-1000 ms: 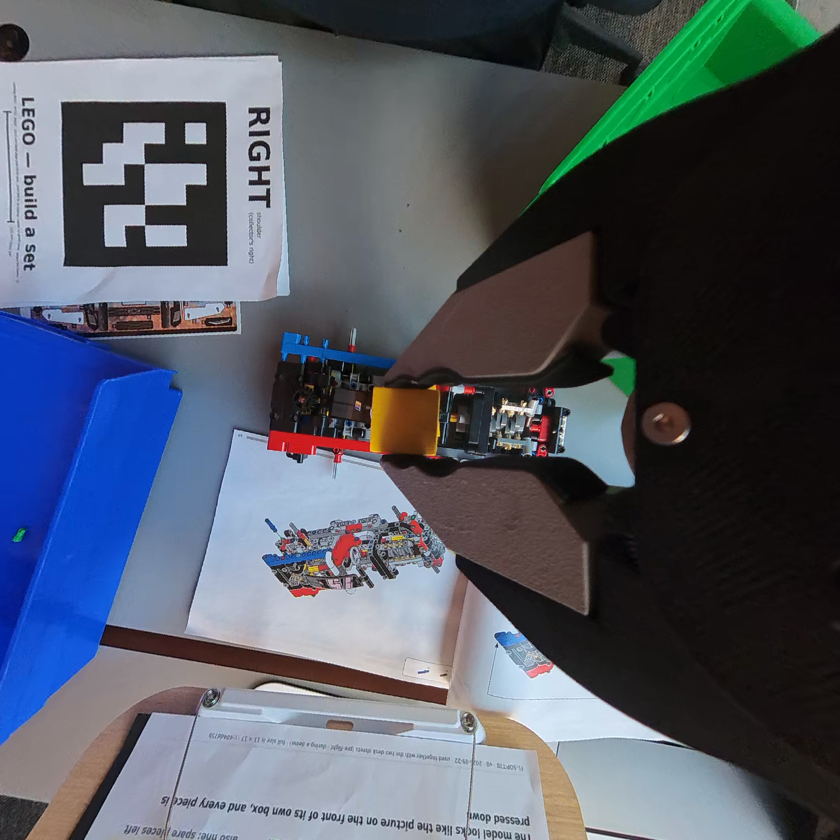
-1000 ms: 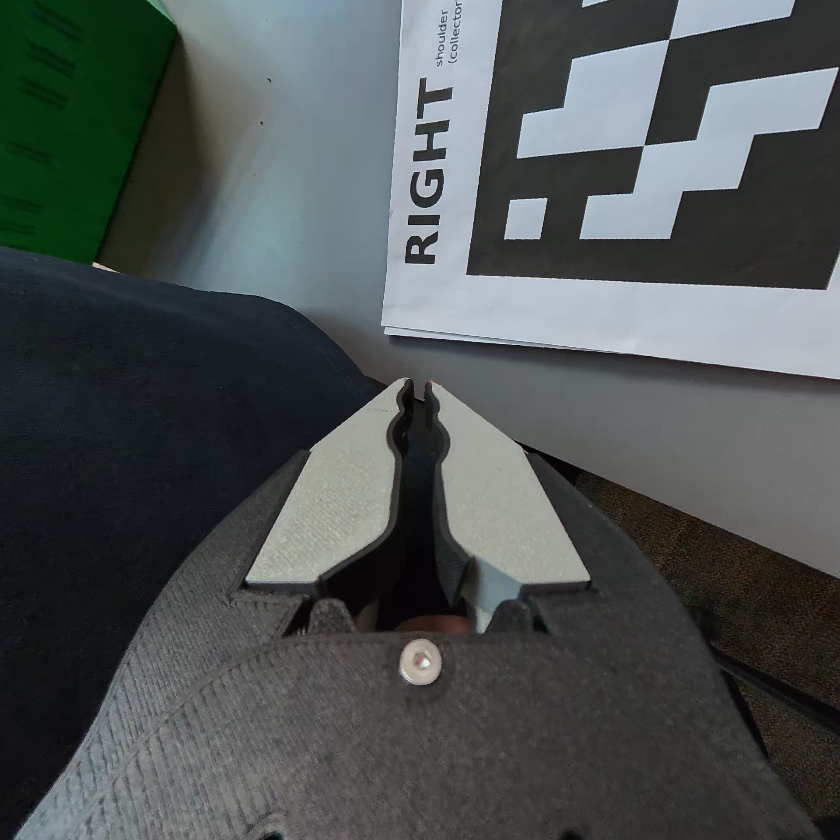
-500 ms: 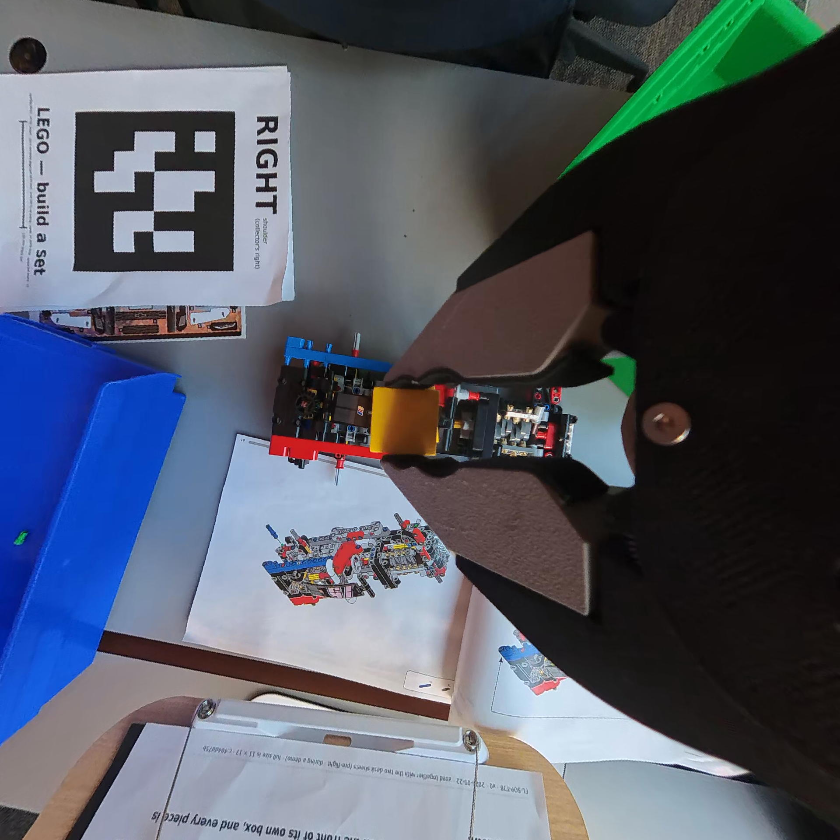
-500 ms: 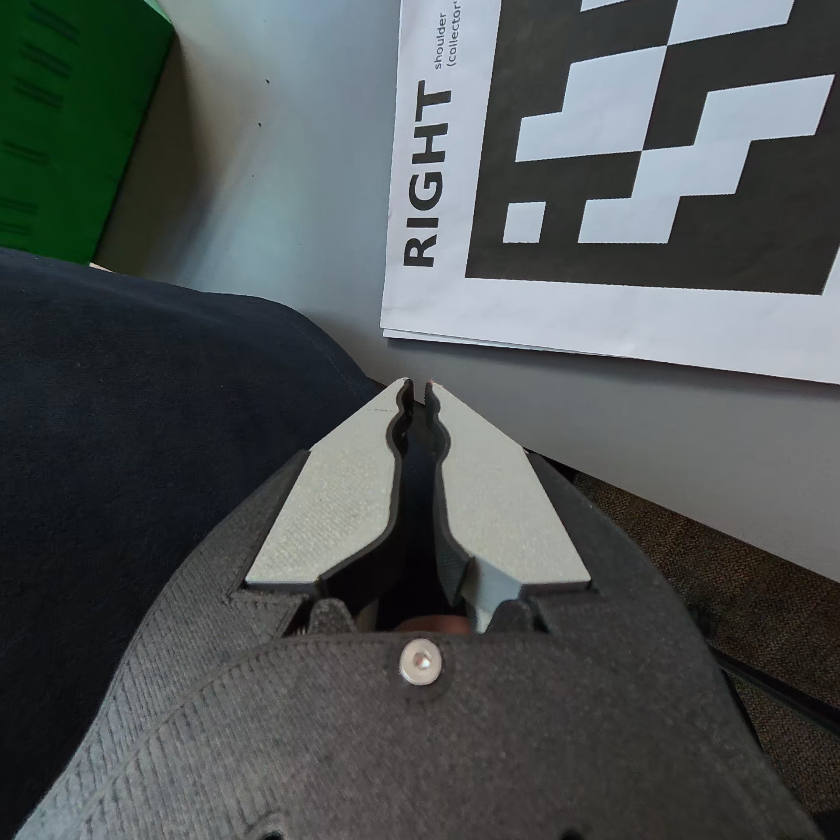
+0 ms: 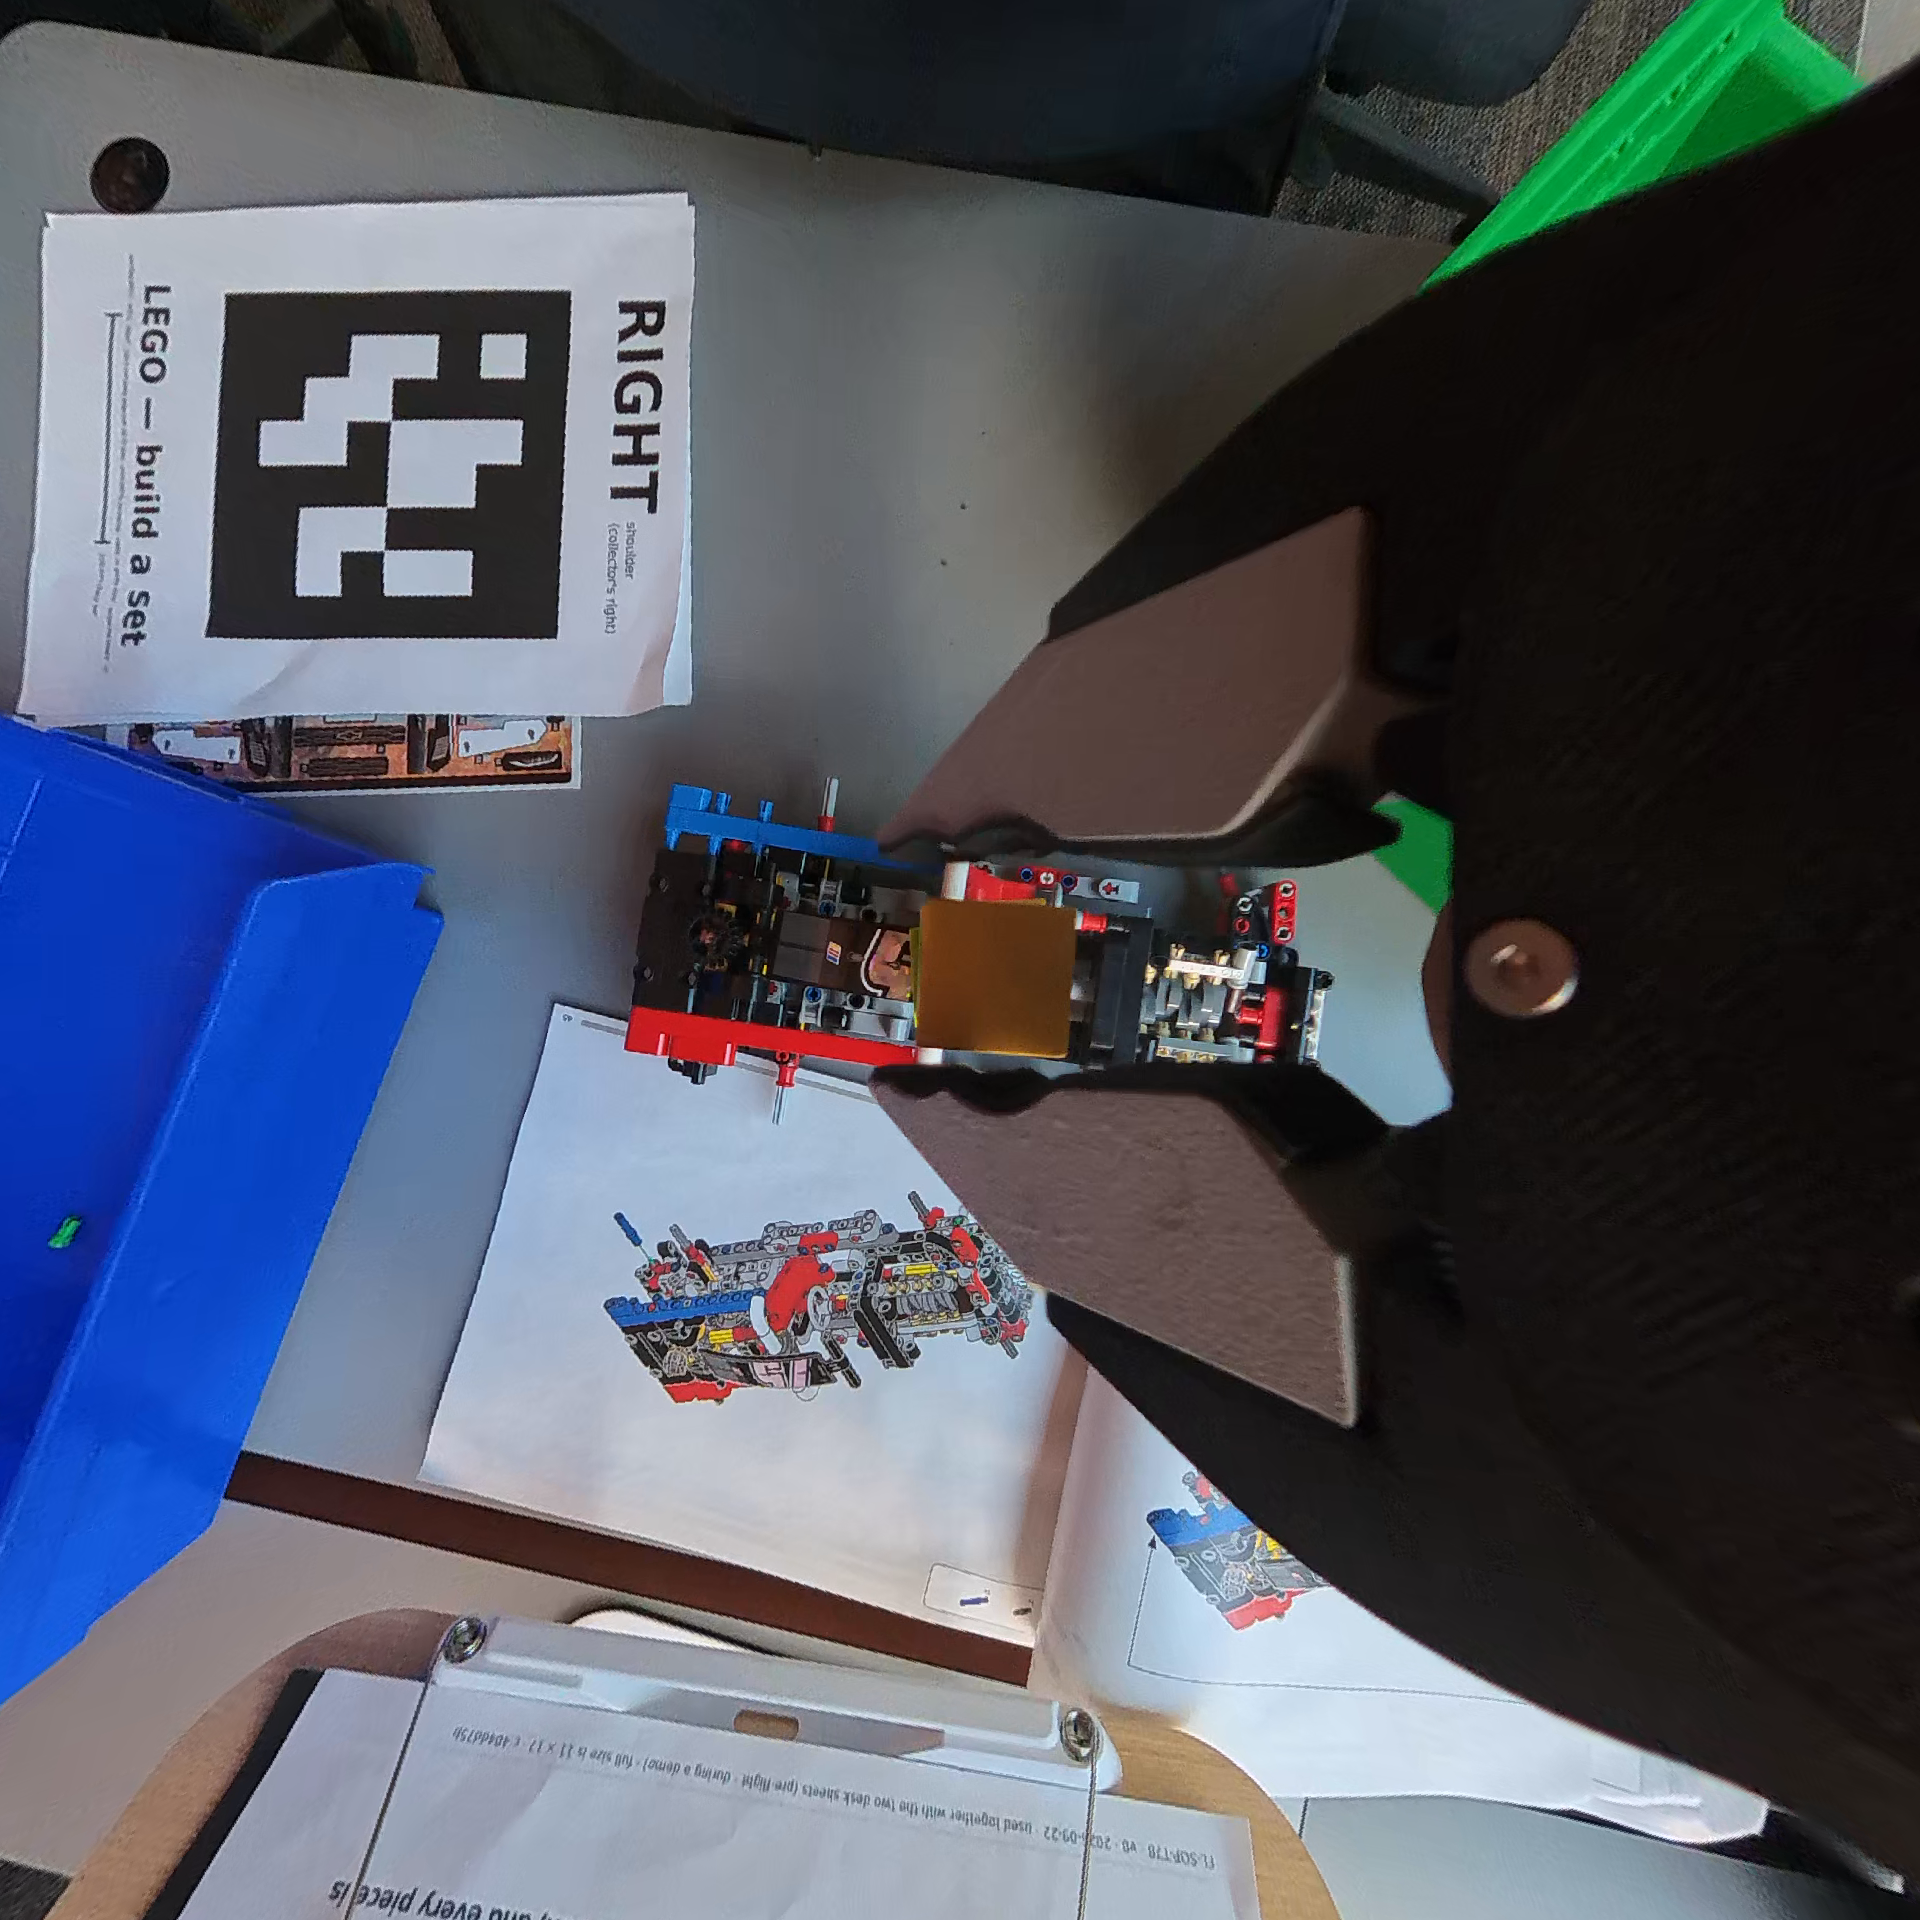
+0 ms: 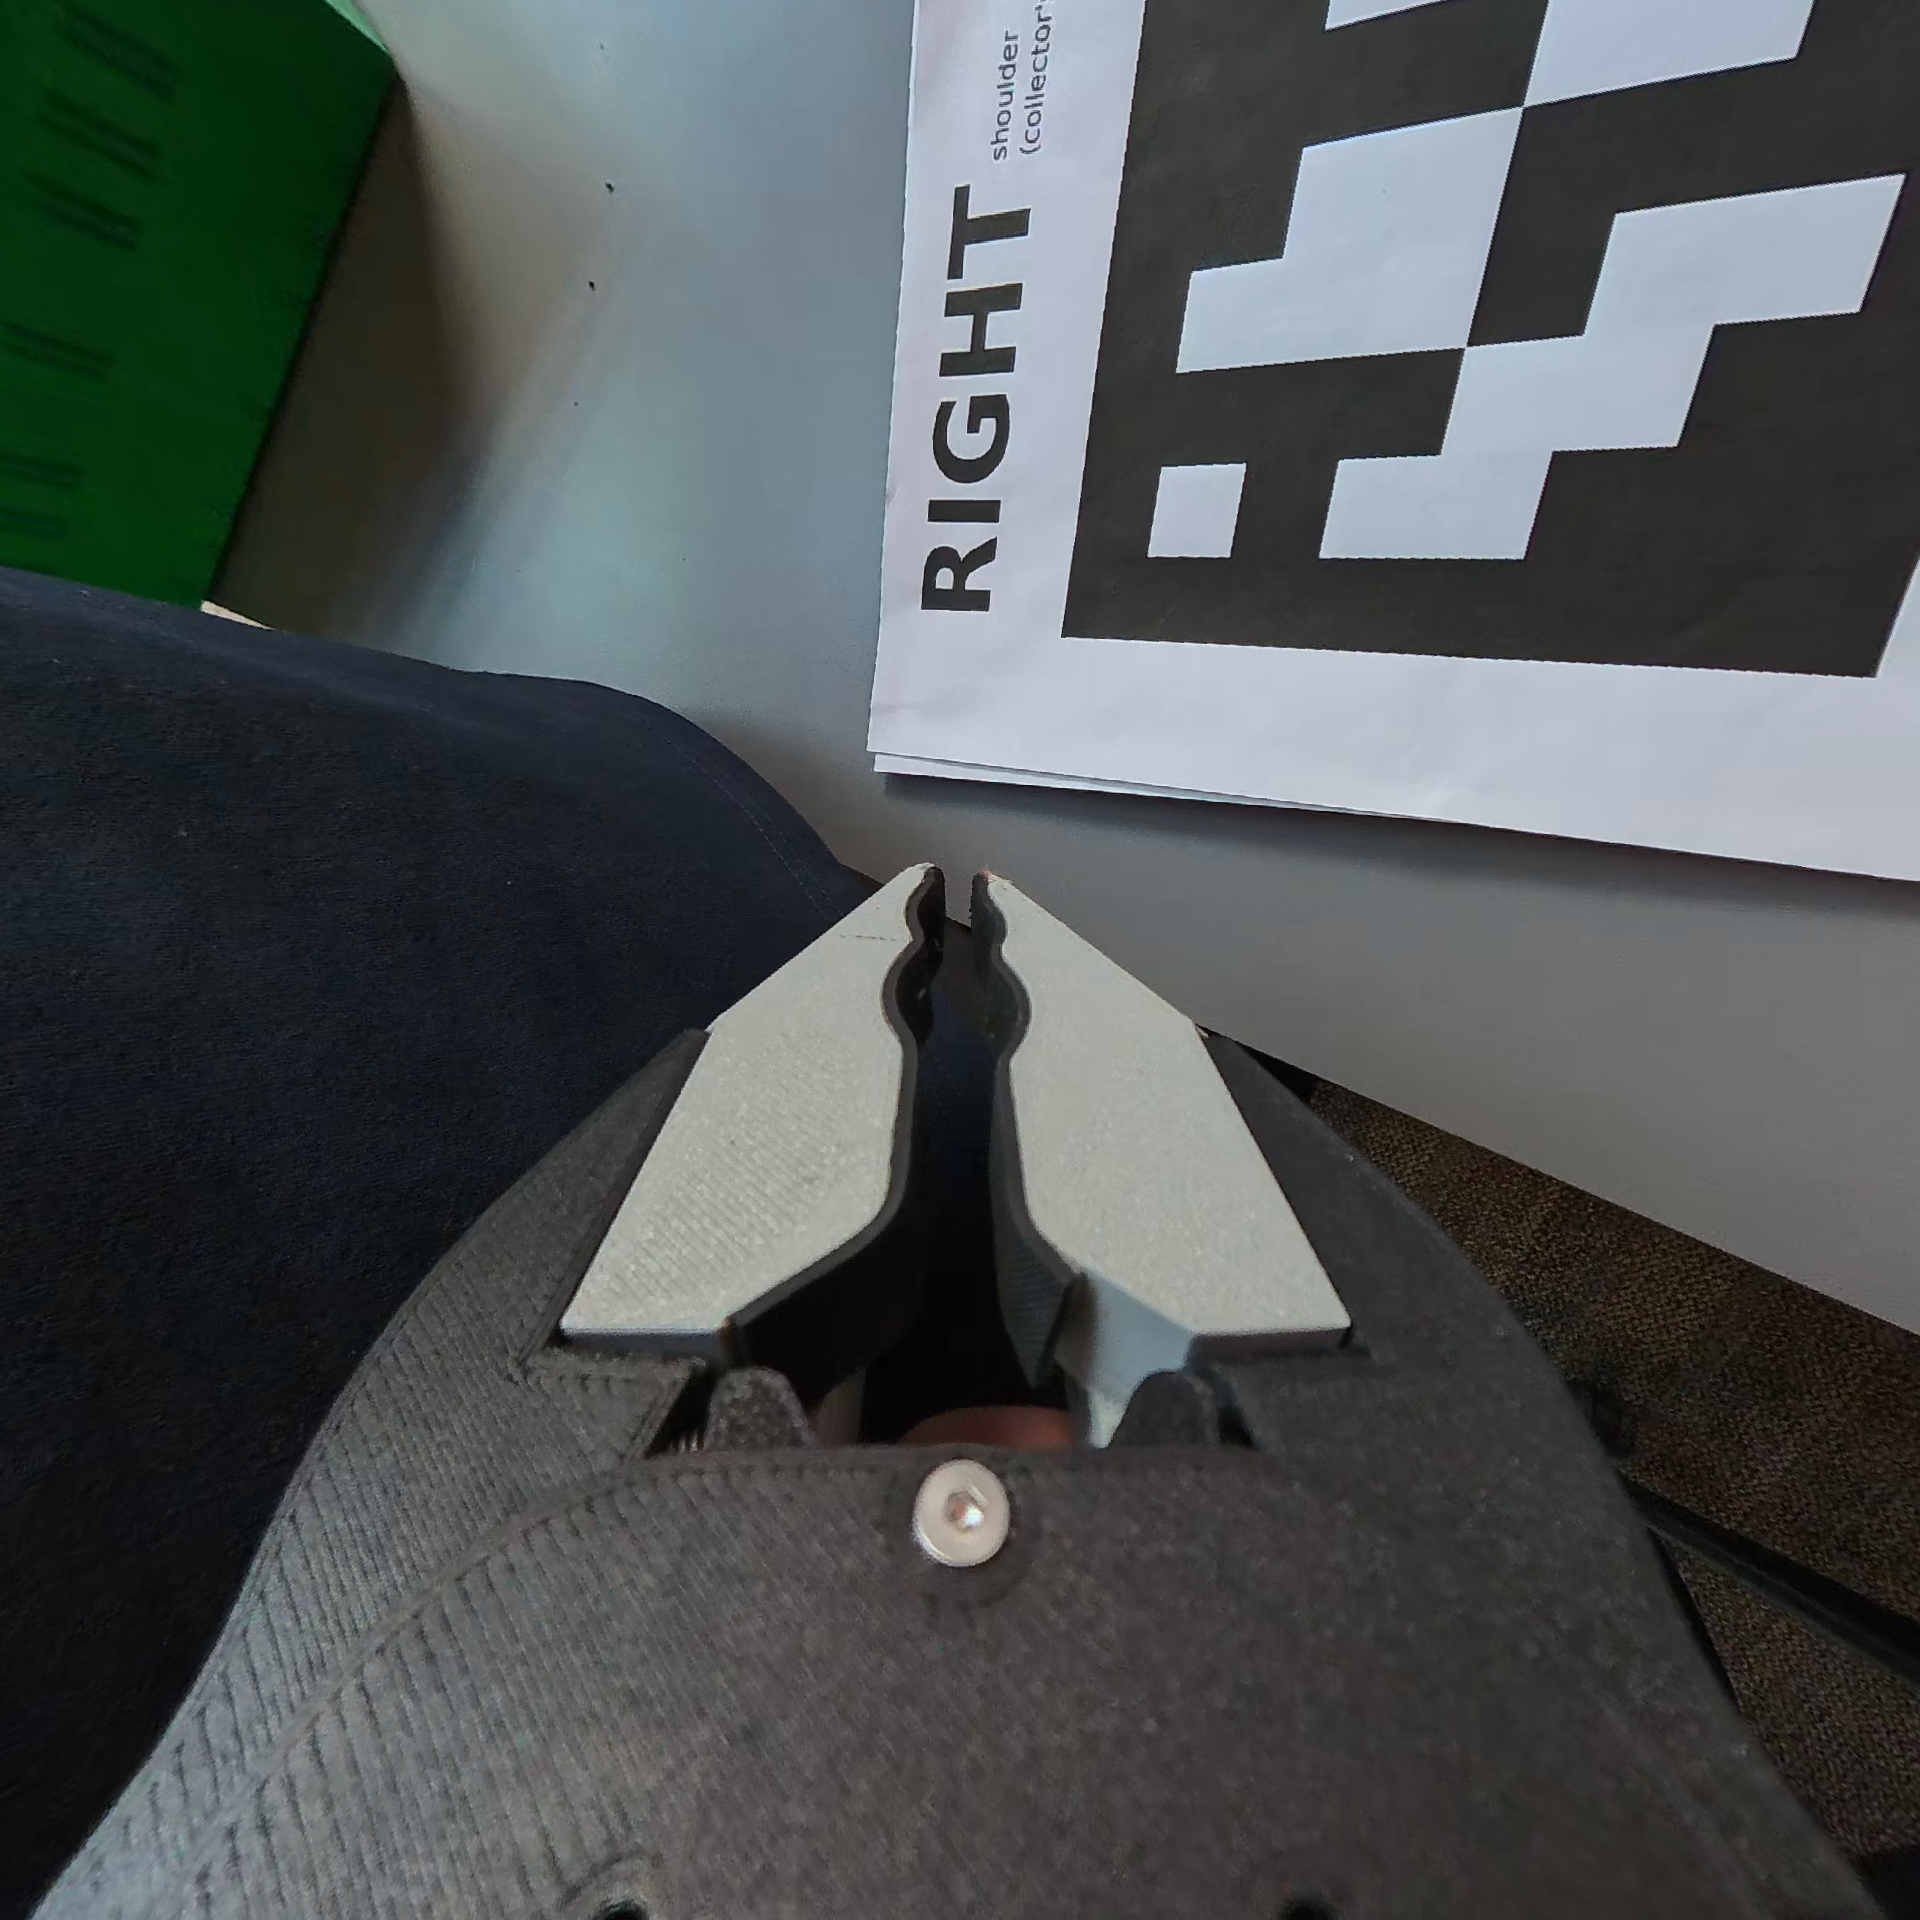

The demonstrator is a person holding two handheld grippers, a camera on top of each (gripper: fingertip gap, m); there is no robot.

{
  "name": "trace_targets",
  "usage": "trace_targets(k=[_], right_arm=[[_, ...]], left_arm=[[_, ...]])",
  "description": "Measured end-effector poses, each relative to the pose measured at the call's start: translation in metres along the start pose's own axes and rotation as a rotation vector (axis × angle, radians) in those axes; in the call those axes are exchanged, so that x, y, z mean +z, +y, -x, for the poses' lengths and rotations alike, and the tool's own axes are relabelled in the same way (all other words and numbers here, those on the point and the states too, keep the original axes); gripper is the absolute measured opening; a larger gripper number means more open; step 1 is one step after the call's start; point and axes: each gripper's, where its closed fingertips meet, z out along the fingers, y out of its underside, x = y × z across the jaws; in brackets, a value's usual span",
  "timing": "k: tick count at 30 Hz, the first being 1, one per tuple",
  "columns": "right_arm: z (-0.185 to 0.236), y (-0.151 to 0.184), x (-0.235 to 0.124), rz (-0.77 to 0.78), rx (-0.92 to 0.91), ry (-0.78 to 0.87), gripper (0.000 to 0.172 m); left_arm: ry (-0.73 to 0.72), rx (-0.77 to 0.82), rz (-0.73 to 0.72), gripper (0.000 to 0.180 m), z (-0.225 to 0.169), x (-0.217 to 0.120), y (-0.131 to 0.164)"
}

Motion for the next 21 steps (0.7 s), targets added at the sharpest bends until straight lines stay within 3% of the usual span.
trace_targets(k=[6,14,18,21], right_arm=[[-0.001,0.001,0.000,-0.001,0.007,0.001,0.003],[0.002,0.000,0.002,0.016,-0.009,-0.005,0.003],[0.004,-0.002,0.005,0.026,-0.020,-0.007,0.003],[0.008,-0.004,0.007,0.035,-0.038,-0.010,0.003]], left_arm=[[-0.018,-0.022,-0.073,0.042,0.007,-0.025,-0.009],[-0.162,-0.079,-0.244,0.051,0.046,-0.128,-0.042],[-0.238,-0.139,-0.252,0.051,0.052,-0.155,-0.028],[-0.263,-0.228,-0.209,0.050,0.043,-0.150,0.001]])
